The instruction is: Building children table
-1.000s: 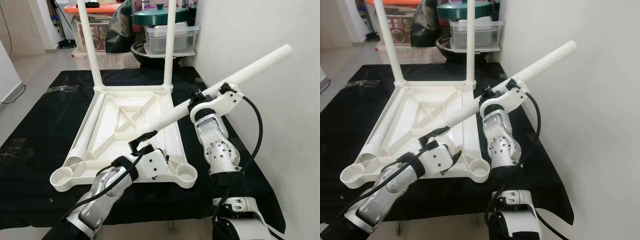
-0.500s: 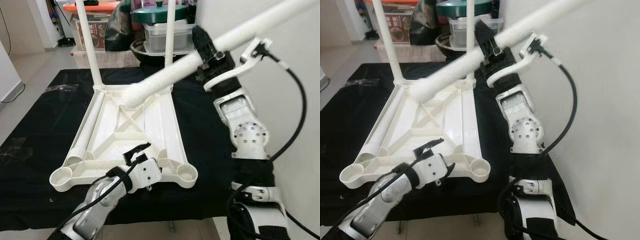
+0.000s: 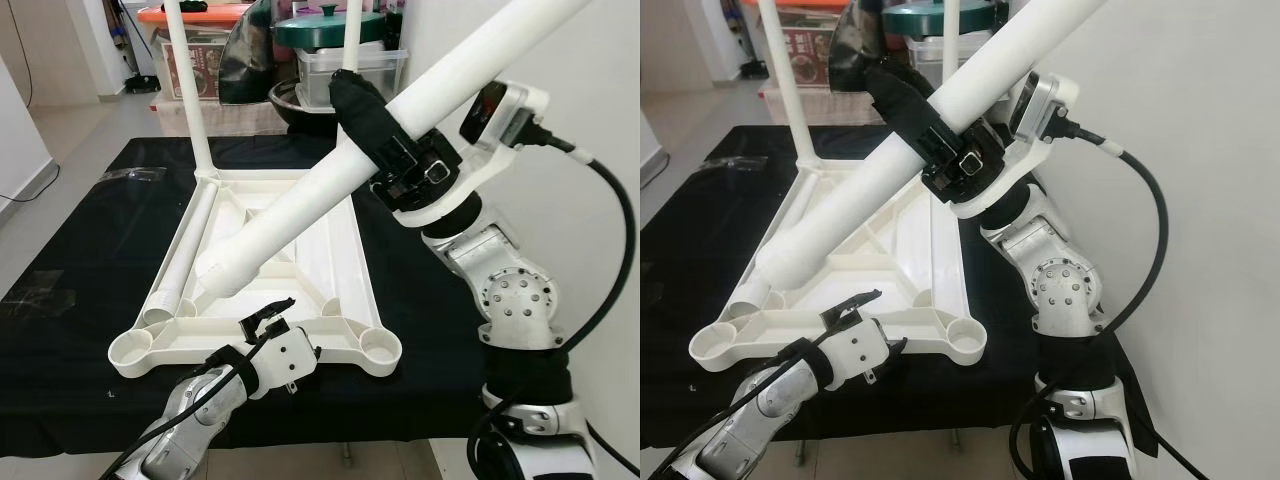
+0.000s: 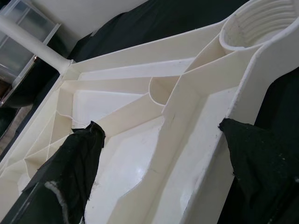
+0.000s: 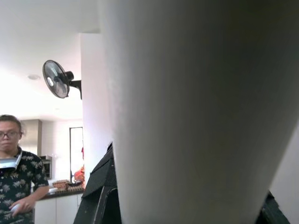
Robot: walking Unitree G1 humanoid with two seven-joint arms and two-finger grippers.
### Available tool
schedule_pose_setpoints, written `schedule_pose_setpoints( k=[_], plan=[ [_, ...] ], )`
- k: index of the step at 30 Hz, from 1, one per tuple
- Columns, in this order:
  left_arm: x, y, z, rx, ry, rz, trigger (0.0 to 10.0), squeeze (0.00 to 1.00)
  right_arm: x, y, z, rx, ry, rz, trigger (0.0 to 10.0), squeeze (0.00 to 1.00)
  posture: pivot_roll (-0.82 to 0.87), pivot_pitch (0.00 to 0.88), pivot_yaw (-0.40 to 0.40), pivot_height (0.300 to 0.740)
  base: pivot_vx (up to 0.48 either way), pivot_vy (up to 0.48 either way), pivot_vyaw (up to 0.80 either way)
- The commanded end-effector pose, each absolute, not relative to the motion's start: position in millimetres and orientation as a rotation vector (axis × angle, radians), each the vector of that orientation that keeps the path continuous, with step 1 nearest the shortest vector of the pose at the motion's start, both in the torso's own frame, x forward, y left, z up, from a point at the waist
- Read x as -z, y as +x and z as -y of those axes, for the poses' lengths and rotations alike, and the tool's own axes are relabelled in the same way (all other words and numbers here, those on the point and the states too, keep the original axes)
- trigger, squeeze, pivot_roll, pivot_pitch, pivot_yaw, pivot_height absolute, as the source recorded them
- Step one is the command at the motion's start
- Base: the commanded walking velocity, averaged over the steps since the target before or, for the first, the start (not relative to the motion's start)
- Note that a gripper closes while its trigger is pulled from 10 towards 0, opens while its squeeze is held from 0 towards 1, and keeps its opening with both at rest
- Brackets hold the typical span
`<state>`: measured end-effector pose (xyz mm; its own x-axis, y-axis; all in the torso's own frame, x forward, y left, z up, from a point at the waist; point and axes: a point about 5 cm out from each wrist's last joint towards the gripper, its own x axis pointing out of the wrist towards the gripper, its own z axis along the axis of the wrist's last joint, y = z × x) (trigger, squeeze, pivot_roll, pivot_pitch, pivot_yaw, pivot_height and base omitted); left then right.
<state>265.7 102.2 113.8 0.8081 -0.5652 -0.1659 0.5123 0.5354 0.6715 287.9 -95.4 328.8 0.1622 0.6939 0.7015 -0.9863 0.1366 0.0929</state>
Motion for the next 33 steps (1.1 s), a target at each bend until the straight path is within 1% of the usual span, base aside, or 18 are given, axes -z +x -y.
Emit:
schedule_pose_setpoints(
  k=[1, 4, 9, 22, 25, 26, 29, 31, 33],
  plan=[
    [-110, 266, -105, 0.641, 0.783, 0.058, 10.0, 0.00, -332, 285, 97, -1.329, 0.593, 0.589, 0.0, 0.00, 0.04, 0.000, -0.070, 0.740, 0.000, 0.000, 0.00],
    [-110, 266, -105, 0.641, 0.782, 0.057, 10.0, 0.00, -332, 286, 98, -1.322, 0.581, 0.585, 0.0, 0.00, 0.04, 0.000, -0.070, 0.740, 0.000, 0.000, 0.00],
    [-106, 264, -105, 0.640, 0.782, 0.047, 10.0, 0.00, -329, 288, 94, -1.295, 0.488, 0.561, 0.0, 0.00, 0.04, 0.000, -0.071, 0.740, 0.000, 0.000, 0.00],
    [-105, 263, -107, 0.651, 0.771, 0.036, 10.0, 0.00, -324, 290, 90, -1.272, 0.442, 0.540, 0.0, 0.00, 0.04, 0.000, -0.073, 0.740, 0.000, 0.000, 0.00],
    [-111, 258, -109, 0.725, 0.682, 0.023, 10.0, 0.00, -320, 302, 94, -1.173, 0.398, 0.506, 0.0, 0.00, 0.04, 0.000, -0.075, 0.740, 0.000, 0.000, 0.00],
    [-111, 258, -109, 0.725, 0.682, 0.023, 10.0, 0.00, -320, 302, 94, -1.173, 0.398, 0.506, 0.0, 0.00, 0.04, 0.000, -0.075, 0.740, 0.000, 0.000, 0.00],
    [-116, 257, -113, 0.746, 0.670, 0.026, 10.0, 0.00, -316, 316, 98, -1.069, 0.382, 0.467, 0.0, 0.00, 0.04, 0.000, -0.077, 0.740, 0.000, 0.000, 0.00],
    [-119, 260, -120, 0.719, 0.690, 0.027, 10.0, 0.00, -309, 333, 104, -0.909, 0.368, 0.398, 0.0, 0.00, 0.05, 0.000, -0.077, 0.740, 0.000, 0.000, 0.00],
    [-119, 260, -120, 0.717, 0.691, 0.028, 10.0, 0.00, -309, 334, 105, -0.895, 0.368, 0.392, 0.0, 0.00, 0.05, 0.000, -0.077, 0.740, 0.000, 0.000, 0.00]
  ],
)
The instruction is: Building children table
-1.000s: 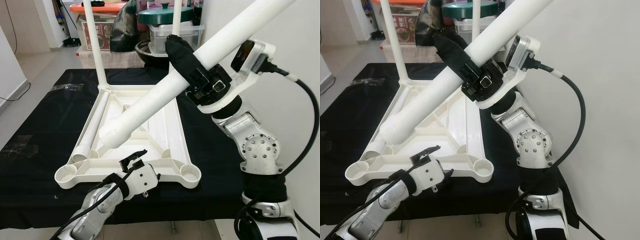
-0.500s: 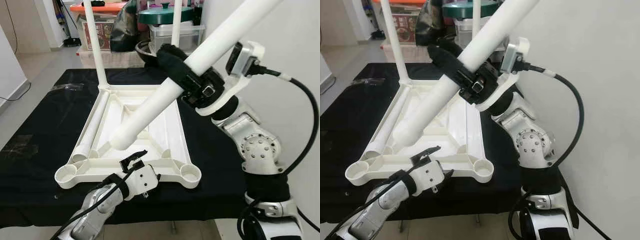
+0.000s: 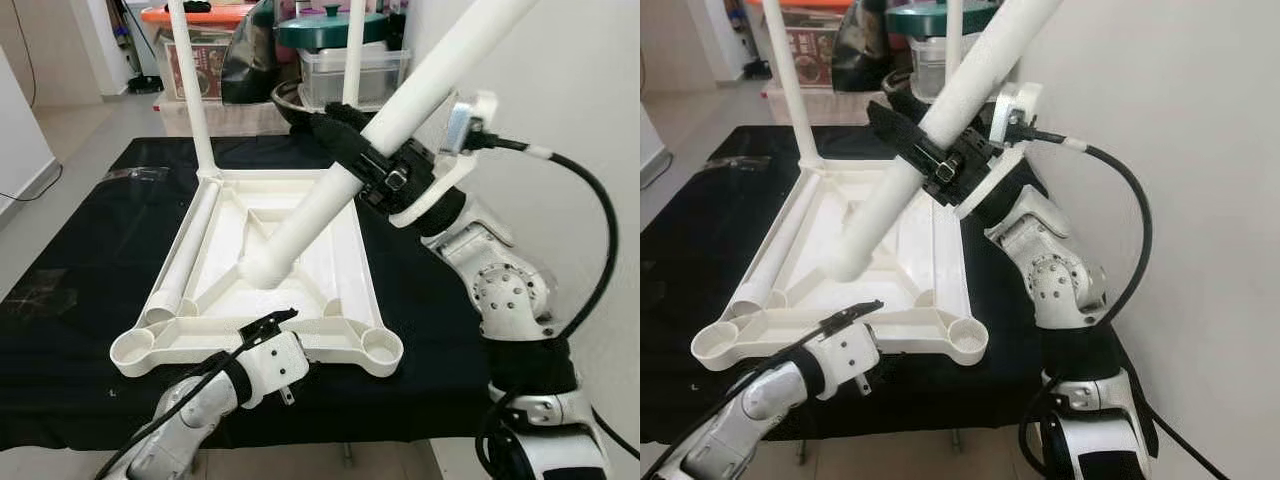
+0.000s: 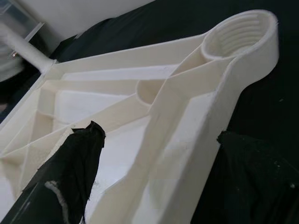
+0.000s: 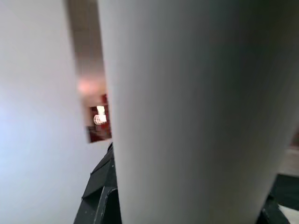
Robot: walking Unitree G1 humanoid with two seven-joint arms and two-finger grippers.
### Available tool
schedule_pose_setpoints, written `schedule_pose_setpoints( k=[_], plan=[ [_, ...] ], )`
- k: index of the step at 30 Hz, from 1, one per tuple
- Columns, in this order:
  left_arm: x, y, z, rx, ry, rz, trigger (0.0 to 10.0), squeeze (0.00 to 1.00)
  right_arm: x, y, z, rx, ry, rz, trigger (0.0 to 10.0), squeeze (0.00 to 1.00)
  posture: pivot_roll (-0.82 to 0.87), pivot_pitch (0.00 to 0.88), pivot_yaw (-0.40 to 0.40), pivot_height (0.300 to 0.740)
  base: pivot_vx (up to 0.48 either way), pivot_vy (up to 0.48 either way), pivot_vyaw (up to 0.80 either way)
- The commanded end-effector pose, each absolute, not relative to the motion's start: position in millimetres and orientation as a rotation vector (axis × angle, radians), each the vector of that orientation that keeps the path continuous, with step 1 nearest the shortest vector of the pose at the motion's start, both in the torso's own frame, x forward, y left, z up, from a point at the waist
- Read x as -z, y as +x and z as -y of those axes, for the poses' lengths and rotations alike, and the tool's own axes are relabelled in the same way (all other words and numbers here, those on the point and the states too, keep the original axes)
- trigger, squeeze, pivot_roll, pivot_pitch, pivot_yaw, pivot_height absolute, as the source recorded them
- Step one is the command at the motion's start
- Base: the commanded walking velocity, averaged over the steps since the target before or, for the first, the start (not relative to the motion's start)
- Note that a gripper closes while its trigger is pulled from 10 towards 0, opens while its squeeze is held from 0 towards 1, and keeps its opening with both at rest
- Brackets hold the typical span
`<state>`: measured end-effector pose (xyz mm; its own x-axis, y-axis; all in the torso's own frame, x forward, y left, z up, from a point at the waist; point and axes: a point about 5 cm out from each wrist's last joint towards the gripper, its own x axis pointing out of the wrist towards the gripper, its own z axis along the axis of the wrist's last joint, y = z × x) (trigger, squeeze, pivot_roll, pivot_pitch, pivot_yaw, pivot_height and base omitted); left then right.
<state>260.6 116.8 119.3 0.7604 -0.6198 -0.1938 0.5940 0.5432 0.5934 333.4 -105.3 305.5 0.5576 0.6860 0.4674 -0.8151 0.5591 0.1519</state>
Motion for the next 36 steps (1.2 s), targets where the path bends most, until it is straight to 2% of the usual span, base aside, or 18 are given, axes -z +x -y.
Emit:
schedule_pose_setpoints(
  k=[1, 2, 5, 7, 13, 21, 23, 26, 28, 29, 30, 36],
  plan=[
    [-118, 261, -121, 0.710, 0.695, 0.026, 10.0, 0.00, -306, 340, 108, -0.844, 0.364, 0.370, 0.0, 0.00, 0.05, 0.000, -0.078, 0.740, 0.000, 0.000, 0.00],
    [-117, 261, -121, 0.704, 0.699, 0.025, 10.0, 0.00, -302, 348, 114, -0.760, 0.366, 0.342, 0.0, 0.00, 0.05, 0.000, -0.079, 0.740, 0.000, 0.000, 0.00],
    [-117, 262, -121, 0.700, 0.702, 0.024, 10.0, 0.00, -299, 353, 118, -0.701, 0.367, 0.321, 0.0, 0.00, 0.05, 0.000, -0.079, 0.740, 0.000, 0.000, 0.00],
    [-114, 260, -115, 0.711, 0.689, 0.025, 10.0, 0.00, -292, 363, 130, -0.558, 0.356, 0.281, 0.0, 0.00, 0.04, 0.000, -0.078, 0.740, 0.000, 0.000, 0.00],
    [-110, 255, -107, 0.735, 0.678, 0.022, 10.0, 0.00, -286, 365, 139, -0.475, 0.319, 0.269, 0.0, 0.00, 0.03, 0.000, -0.074, 0.740, 0.000, 0.000, 0.00],
    [-109, 255, -108, 0.740, 0.666, 0.015, 10.0, 0.00, -294, 353, 139, -0.608, 0.262, 0.348, 0.0, 0.00, 0.02, 0.000, -0.068, 0.740, 0.000, 0.000, 0.00],
    [-111, 255, -121, 0.711, 0.593, -0.013, 10.0, 0.00, -301, 343, 148, -0.727, 0.119, 0.375, 0.0, 0.00, 0.02, 0.000, -0.067, 0.740, 0.000, 0.000, 0.00],
    [-112, 254, -127, 0.693, 0.571, -0.025, 10.0, 0.00, -302, 342, 152, -0.741, 0.074, 0.372, 0.0, 0.00, 0.02, 0.000, -0.066, 0.740, 0.000, 0.000, 0.00],
    [-105, 252, -156, 0.577, 0.569, -0.087, 10.0, 0.00, -306, 338, 164, -0.775, -0.018, 0.348, 0.0, 0.00, 0.02, 0.000, -0.076, 0.740, 0.000, 0.000, 0.00],
    [-105, 252, -156, 0.577, 0.569, -0.087, 10.0, 0.00, -306, 338, 164, -0.775, -0.018, 0.348, 0.0, 0.00, 0.02, 0.000, -0.076, 0.740, 0.000, 0.000, 0.00],
    [-101, 247, -172, 0.509, 0.550, -0.121, 10.0, 0.00, -305, 334, 167, -0.824, -0.069, 0.322, 0.0, 0.00, 0.02, 0.000, -0.079, 0.740, 0.000, 0.000, 0.00],
    [-100, 236, -185, 0.444, 0.475, -0.147, 10.0, 0.00, -293, 323, 167, -0.965, -0.148, 0.264, 0.0, 0.00, 0.03, 0.000, -0.077, 0.740, 0.000, 0.000, 0.00]
  ],
)
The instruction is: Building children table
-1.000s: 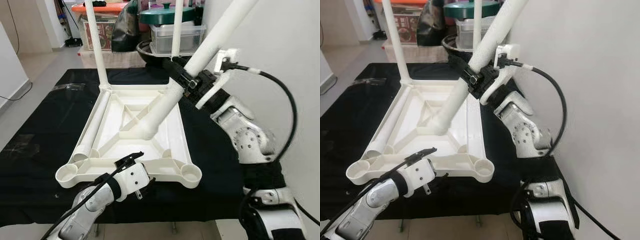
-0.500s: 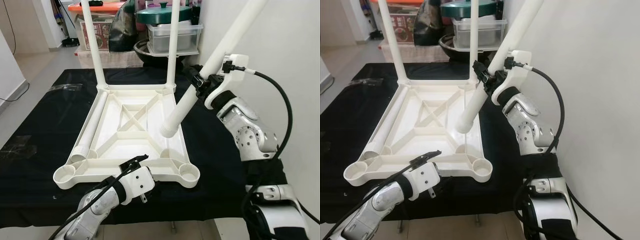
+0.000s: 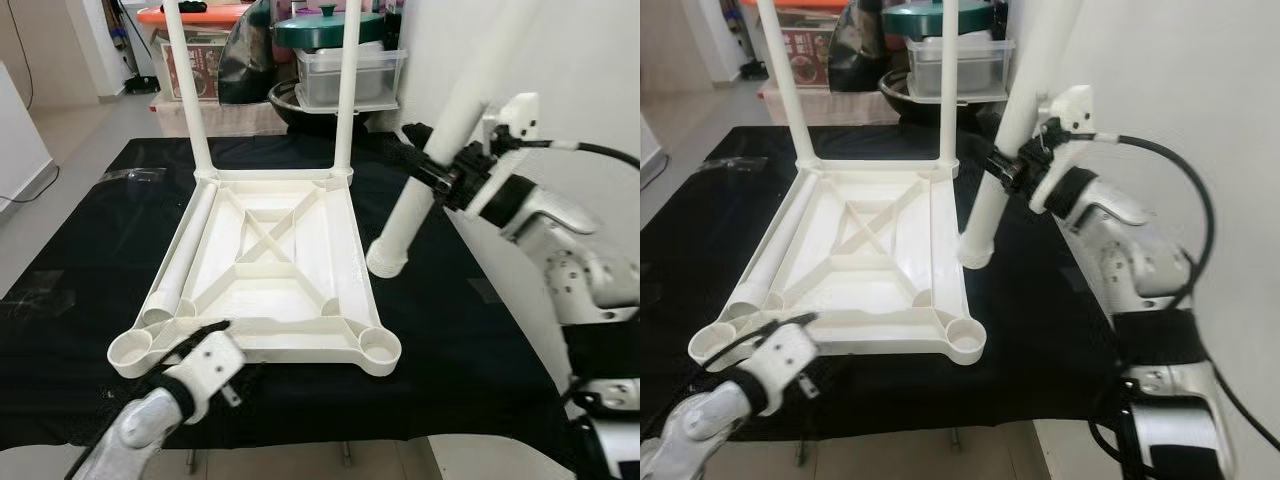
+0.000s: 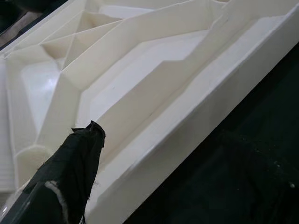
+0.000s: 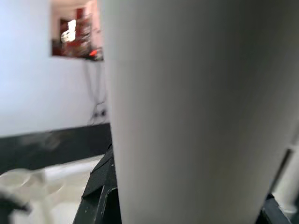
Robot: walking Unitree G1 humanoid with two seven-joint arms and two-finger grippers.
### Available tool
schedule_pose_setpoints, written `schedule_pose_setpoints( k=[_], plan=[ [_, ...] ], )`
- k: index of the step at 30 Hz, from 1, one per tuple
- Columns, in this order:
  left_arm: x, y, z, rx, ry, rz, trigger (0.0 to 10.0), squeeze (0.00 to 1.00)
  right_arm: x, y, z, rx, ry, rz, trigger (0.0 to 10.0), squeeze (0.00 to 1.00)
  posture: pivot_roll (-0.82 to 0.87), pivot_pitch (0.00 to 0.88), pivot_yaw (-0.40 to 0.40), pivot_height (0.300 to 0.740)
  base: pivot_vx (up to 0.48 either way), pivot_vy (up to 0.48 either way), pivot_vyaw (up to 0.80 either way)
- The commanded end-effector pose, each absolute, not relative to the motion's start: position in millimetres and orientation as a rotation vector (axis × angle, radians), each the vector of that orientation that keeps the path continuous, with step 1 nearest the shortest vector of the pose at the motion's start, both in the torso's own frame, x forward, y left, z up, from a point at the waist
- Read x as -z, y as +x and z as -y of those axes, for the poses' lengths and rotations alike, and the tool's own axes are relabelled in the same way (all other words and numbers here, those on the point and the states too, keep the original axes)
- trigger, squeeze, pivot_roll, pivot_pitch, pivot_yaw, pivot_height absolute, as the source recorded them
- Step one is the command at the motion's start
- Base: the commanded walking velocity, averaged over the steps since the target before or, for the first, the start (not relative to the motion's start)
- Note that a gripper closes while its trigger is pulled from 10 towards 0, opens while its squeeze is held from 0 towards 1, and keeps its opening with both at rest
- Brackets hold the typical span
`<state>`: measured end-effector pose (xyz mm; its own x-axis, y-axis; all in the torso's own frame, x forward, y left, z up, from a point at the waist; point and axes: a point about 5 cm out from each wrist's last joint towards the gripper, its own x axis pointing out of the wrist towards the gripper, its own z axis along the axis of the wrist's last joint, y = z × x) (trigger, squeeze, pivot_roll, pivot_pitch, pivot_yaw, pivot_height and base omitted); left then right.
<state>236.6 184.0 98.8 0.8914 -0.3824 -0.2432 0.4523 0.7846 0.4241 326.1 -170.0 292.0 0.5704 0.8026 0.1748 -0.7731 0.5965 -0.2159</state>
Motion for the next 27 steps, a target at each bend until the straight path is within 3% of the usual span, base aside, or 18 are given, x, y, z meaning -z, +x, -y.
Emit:
schedule_pose_setpoints(
  k=[1, 8, 20, 27],
  plan=[
    [-100, 236, -185, 0.444, 0.475, -0.147, 10.0, 0.00, -293, 323, 167, -0.965, -0.148, 0.264, 0.0, 0.00, 0.03, 0.000, -0.077, 0.740, 0.000, 0.000, 0.00],
    [-98, 212, -195, 0.402, 0.375, -0.185, 10.0, 0.00, -268, 328, 169, -1.033, -0.265, 0.126, 0.0, 0.00, 0.06, 0.000, -0.104, 0.740, 0.000, 0.000, 0.00],
    [-99, 210, -209, 0.333, 0.330, -0.204, 10.0, 0.00, -267, 305, 166, -1.148, -0.302, 0.087, 0.0, 0.00, 0.05, 0.000, -0.096, 0.740, 0.000, 0.000, 0.00],
    [-96, 216, -214, 0.297, 0.333, -0.227, 10.0, 0.00, -281, 304, 166, -1.073, -0.287, 0.141, 0.0, 0.00, 0.03, 0.000, -0.084, 0.740, 0.000, 0.000, 0.00]
  ],
)
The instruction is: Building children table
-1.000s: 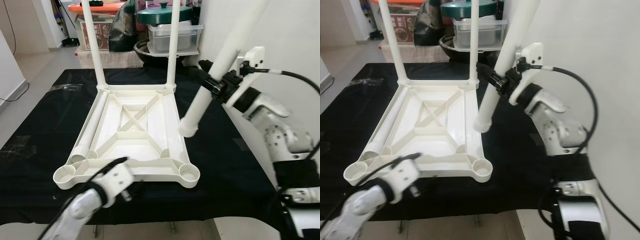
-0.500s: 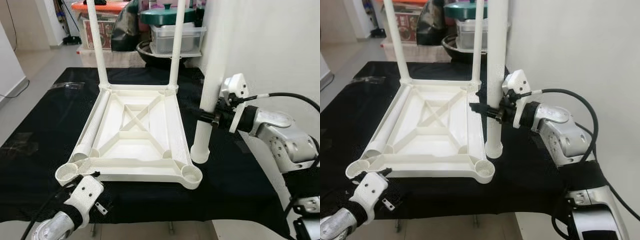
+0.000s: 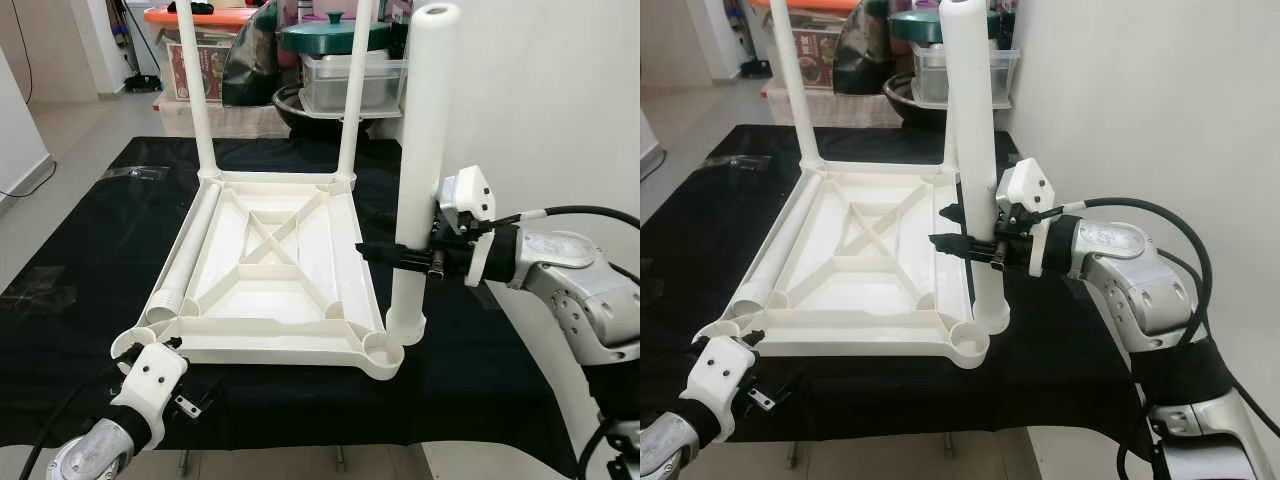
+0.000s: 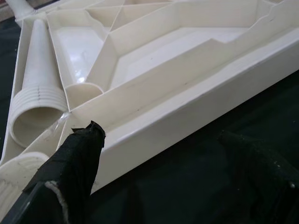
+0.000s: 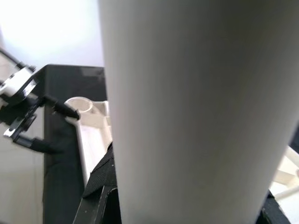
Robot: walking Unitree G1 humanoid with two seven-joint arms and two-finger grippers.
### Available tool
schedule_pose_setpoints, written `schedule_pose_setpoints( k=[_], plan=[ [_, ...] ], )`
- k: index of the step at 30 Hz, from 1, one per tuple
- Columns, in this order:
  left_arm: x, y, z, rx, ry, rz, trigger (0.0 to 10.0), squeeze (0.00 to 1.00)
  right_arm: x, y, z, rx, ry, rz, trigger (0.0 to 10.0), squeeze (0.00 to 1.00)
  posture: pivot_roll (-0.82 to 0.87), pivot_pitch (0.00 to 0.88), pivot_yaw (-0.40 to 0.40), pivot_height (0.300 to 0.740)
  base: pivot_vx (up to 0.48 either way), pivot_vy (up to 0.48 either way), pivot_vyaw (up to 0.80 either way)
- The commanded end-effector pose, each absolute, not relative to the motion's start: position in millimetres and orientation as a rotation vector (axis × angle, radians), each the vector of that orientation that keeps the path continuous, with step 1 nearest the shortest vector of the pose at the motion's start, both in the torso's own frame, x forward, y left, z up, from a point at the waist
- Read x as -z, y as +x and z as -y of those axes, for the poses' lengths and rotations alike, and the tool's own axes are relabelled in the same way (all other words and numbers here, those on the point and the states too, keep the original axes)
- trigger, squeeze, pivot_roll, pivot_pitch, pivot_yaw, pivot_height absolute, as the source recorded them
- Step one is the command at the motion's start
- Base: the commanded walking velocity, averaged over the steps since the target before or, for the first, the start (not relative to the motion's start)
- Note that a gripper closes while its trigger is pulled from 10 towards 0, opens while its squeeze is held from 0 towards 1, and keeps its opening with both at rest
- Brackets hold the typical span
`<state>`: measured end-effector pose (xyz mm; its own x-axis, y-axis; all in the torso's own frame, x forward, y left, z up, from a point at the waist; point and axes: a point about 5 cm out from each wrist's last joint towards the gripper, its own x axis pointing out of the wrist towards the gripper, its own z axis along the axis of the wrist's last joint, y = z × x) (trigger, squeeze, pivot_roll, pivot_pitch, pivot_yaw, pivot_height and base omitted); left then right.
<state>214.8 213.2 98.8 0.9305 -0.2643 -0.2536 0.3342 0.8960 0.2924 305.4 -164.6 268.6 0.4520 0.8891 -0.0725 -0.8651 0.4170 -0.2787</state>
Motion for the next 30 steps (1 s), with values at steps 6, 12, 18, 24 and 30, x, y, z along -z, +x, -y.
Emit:
schedule_pose_setpoints(
  k=[6, 12, 18, 24, 30],
  plan=[
    [-95, 219, -208, 0.299, 0.326, -0.223, 10.0, 0.00, -274, 302, 162, -1.052, -0.267, 0.133, 0.0, 0.00, 0.03, 0.000, -0.086, 0.740, 0.000, 0.000, 0.00],
    [-94, 220, -208, 0.297, 0.327, -0.223, 10.0, 0.00, -265, 295, 155, -1.075, -0.250, 0.107, 0.0, 0.00, 0.03, 0.000, -0.087, 0.740, 0.000, 0.000, 0.00],
    [-92, 220, -212, 0.281, 0.328, -0.231, 10.0, 0.00, -256, 285, 150, -1.102, -0.226, 0.067, 0.0, 0.00, 0.02, 0.000, -0.089, 0.740, 0.000, 0.000, 0.00],
    [-91, 221, -209, 0.284, 0.327, -0.230, 10.0, 0.00, -252, 282, 147, -1.098, -0.213, 0.060, 0.0, 0.00, 0.02, 0.000, -0.088, 0.740, 0.000, 0.000, 0.00],
    [-93, 225, -209, 0.280, 0.331, -0.221, 10.0, 0.00, -248, 280, 142, -1.097, -0.210, 0.052, 0.0, 0.00, 0.02, 0.000, -0.094, 0.740, 0.000, 0.000, 0.00]
  ],
)
